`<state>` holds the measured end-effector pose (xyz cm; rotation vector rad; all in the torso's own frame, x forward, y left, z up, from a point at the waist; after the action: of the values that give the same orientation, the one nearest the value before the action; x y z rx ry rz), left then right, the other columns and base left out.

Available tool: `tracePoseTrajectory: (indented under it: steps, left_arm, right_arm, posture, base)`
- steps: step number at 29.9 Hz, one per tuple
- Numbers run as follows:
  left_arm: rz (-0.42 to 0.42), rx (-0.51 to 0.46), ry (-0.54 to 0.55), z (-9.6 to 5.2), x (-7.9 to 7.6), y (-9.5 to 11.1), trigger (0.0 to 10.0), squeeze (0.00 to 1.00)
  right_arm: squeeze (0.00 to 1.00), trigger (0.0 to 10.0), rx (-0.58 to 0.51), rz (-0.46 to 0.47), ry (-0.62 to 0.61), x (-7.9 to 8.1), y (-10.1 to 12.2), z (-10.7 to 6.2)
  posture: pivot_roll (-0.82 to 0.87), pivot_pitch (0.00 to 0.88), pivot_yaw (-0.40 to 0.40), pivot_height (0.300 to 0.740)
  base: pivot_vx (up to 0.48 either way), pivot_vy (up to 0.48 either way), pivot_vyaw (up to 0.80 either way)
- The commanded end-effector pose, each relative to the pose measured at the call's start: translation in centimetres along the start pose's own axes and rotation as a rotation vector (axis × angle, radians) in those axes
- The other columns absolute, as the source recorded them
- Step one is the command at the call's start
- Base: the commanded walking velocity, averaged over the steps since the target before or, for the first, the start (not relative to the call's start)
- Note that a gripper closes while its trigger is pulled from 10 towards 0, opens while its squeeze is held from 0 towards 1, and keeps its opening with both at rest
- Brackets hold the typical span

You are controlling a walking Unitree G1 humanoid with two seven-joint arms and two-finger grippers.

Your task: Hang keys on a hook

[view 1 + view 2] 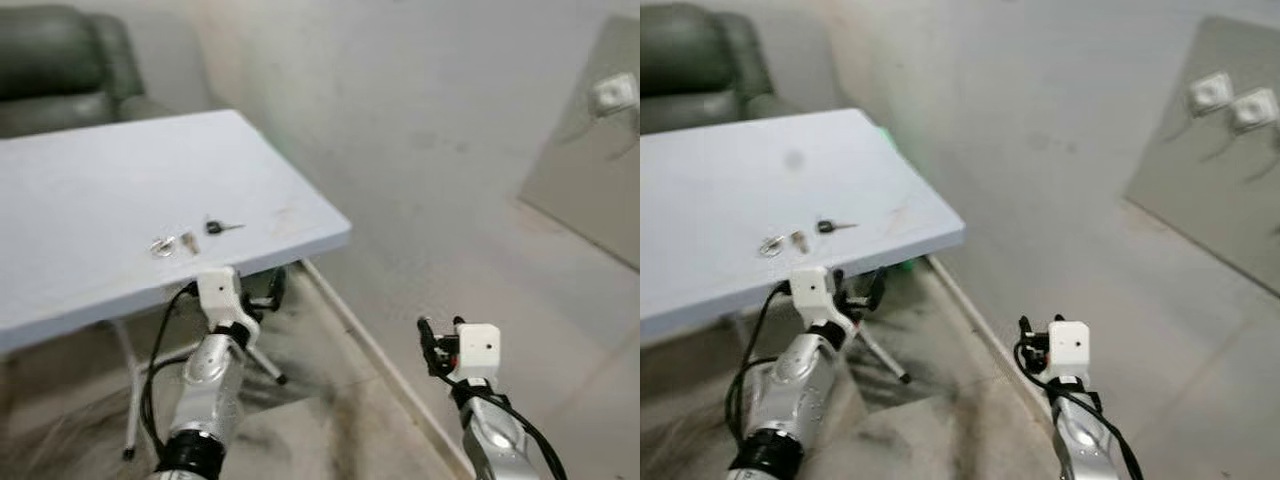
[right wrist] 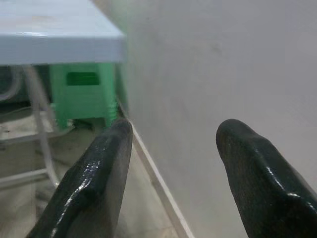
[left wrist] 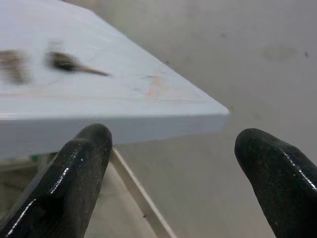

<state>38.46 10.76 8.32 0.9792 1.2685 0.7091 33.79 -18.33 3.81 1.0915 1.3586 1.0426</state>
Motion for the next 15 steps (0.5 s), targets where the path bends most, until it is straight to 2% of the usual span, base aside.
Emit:
tracePoseTrajectory:
  steps: [1,15]
  left_arm:
    - [0.007,-0.016,0.013,0.1,0.36,0.64,10.0,0.0]
    - [-0.003,-0.013,0.029,0.11,0.55,0.6,10.0,0.0]
  right_arm:
    - [0.0,10.0,-0.02,-0.006,0.008,0.19,0.57,0.2]
    - [0.0,10.0,-0.021,0.01,0.008,0.01,0.77,0.37]
  posture:
    - [0.0,0.0,-0.065,0.74]
    - [0.0,0.0,-0.075,0.74]
  base:
    - [0.0,0.0,0.8]
    - [0.0,0.0,0.8]
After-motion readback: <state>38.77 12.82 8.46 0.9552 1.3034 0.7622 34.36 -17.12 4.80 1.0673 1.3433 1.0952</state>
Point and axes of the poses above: a point about 5 cm out from each wrist's last joint towards the gripper, its own z axis pointing out of the wrist towards the gripper, its own y axis along the axis of the wrist's last joint, x = y × z, the point moved 6 cm from there along z, pointing out of the wrist towards the gripper, and after that the axes turned 10 degrees about -z, right-handed, at the moved point
